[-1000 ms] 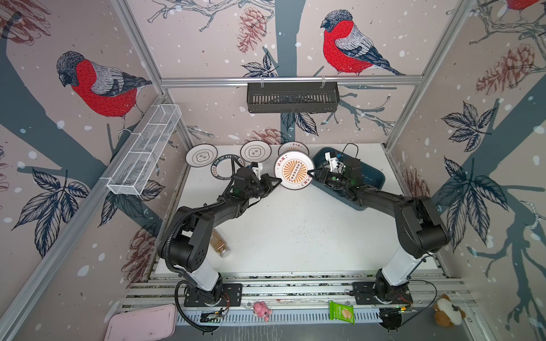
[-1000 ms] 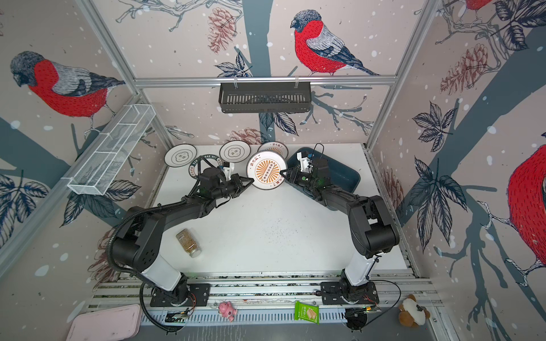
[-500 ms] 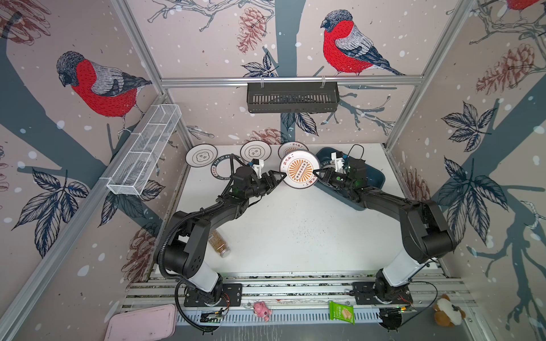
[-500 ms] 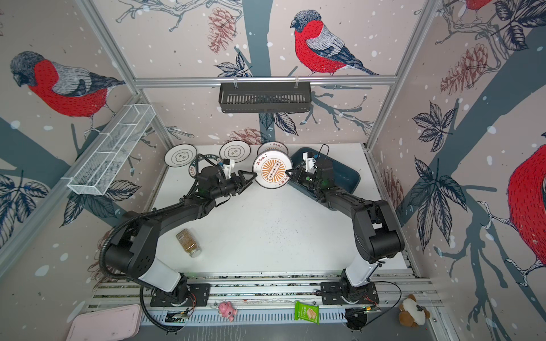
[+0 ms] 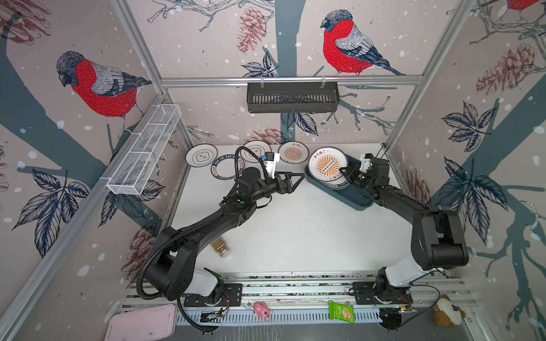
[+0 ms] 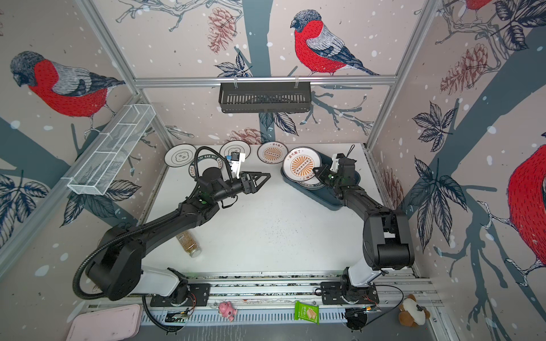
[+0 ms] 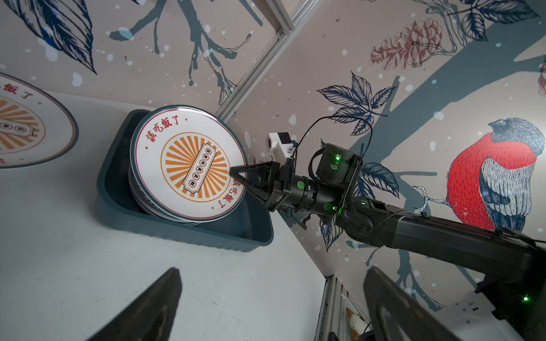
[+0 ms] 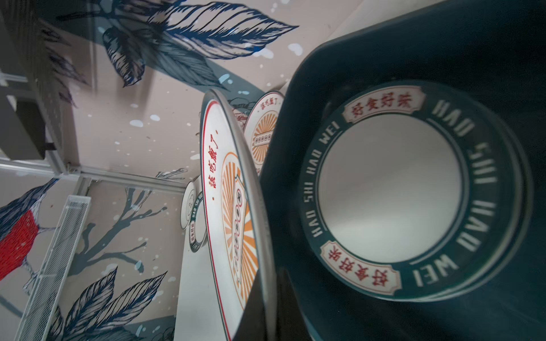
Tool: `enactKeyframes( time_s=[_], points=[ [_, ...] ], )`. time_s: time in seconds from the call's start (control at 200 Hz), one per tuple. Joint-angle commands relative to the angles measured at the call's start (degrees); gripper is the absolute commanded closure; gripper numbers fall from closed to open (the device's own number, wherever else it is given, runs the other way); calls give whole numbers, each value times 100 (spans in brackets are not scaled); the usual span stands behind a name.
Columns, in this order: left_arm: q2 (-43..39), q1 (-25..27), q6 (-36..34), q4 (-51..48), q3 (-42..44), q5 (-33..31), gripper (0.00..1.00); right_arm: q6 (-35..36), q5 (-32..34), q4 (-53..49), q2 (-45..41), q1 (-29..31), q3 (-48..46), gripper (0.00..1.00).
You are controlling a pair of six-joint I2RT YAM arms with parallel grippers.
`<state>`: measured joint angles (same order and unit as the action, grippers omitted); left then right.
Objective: Place the plates into the plastic bin on the countertop
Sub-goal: 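Lower the orange-sunburst plate onto the bin stack with the right gripper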
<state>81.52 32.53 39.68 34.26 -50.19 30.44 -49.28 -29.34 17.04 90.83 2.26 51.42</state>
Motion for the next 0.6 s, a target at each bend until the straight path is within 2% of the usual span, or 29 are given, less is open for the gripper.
enactKeyframes(
  time_s=[0.0, 0.595],
  points=[
    [-30, 127, -557, -30, -61, -357, 4, -30, 96, -39, 12, -130, -27, 97],
    [-544, 368, -1027, -607, 186, -1290, 4, 217, 156, -254, 982, -475, 531, 97]
  ],
)
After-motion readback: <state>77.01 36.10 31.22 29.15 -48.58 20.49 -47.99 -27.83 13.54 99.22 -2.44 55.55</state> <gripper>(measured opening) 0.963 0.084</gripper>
